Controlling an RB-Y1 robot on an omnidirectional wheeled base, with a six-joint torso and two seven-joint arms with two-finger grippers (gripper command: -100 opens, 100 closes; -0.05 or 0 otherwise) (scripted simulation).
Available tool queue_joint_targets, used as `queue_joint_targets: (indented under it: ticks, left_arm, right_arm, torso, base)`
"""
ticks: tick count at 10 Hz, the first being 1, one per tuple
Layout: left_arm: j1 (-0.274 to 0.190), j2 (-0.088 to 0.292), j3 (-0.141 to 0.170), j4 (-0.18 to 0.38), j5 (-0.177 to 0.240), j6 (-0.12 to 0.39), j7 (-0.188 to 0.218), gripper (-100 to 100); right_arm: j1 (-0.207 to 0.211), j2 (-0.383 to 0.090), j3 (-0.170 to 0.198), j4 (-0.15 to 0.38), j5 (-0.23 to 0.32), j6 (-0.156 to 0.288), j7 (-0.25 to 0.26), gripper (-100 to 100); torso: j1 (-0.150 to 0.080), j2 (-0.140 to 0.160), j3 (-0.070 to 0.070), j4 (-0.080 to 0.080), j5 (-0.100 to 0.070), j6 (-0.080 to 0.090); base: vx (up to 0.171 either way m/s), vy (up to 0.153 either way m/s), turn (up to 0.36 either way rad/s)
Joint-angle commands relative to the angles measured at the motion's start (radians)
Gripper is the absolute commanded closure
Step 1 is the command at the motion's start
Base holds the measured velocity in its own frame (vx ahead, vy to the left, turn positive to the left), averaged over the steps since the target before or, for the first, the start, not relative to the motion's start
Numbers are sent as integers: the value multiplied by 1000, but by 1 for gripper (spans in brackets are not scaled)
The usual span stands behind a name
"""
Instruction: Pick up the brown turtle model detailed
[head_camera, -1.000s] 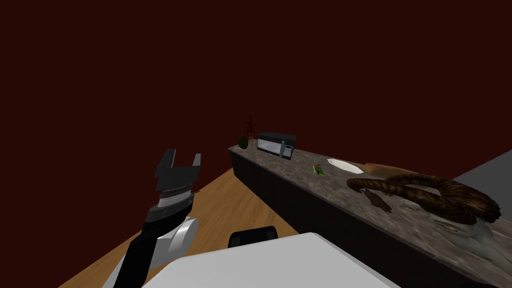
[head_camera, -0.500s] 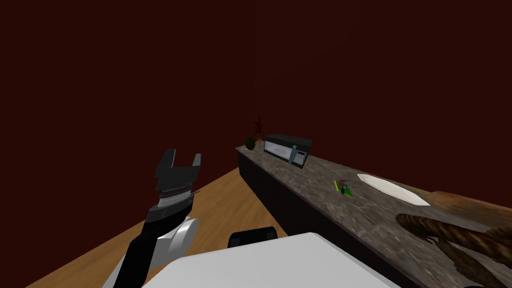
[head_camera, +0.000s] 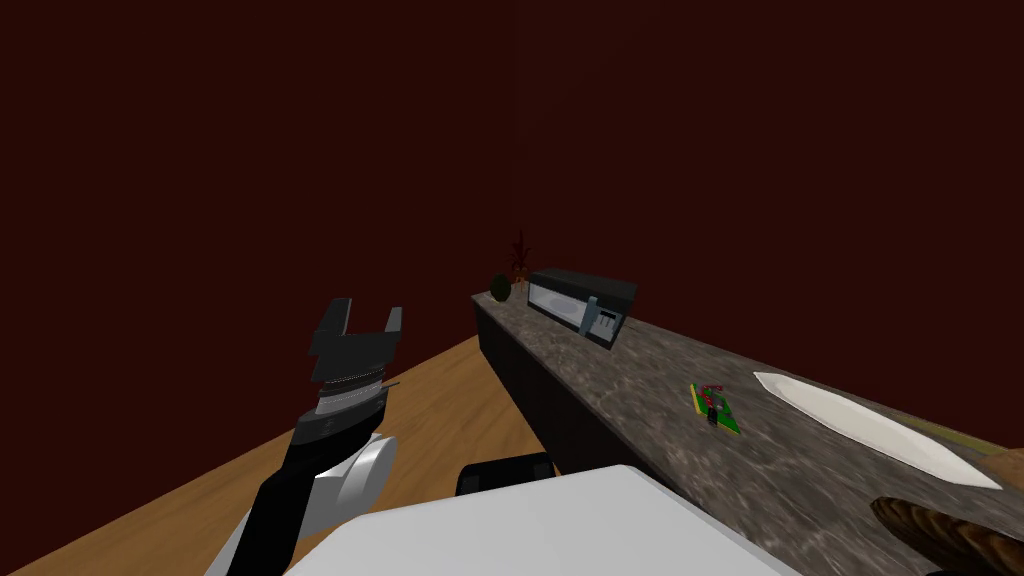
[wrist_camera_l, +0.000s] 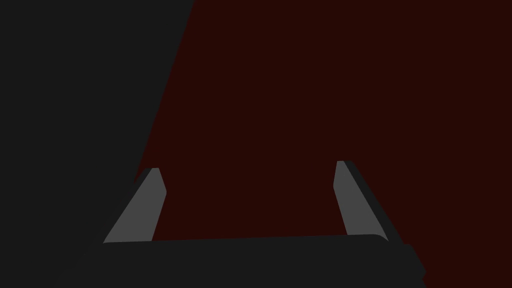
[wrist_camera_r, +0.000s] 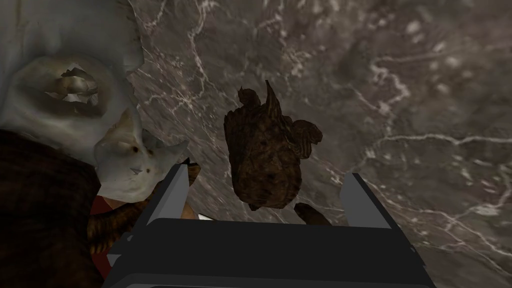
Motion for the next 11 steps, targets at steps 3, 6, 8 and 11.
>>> queue_joint_targets:
  ticks: [3,6,8,11]
  left_arm:
    - [0,0,0,0,0,0,0,0]
    - [0,0,0,0,0,0,0,0]
    - [0,0,0,0,0,0,0,0]
    - [0,0,0,0,0,0,0,0]
  right_arm:
    - [-19,52,28,70,2,-41,23,-100]
    - [-38,103,56,140,4,-81,46,-100]
    - [-50,138,75,186,5,-109,61,-100]
    - [-56,160,85,215,8,-124,67,-100]
  torso:
    - [4,2,1,0,2,0]
    - [4,1,1,0,2,0]
    - [4,2,1,0,1,0]
    - [4,2,1,0,1,0]
  base:
    - [15,1,57]
    - [22,10,69]
    - [18,6,58]
    - [16,6,45]
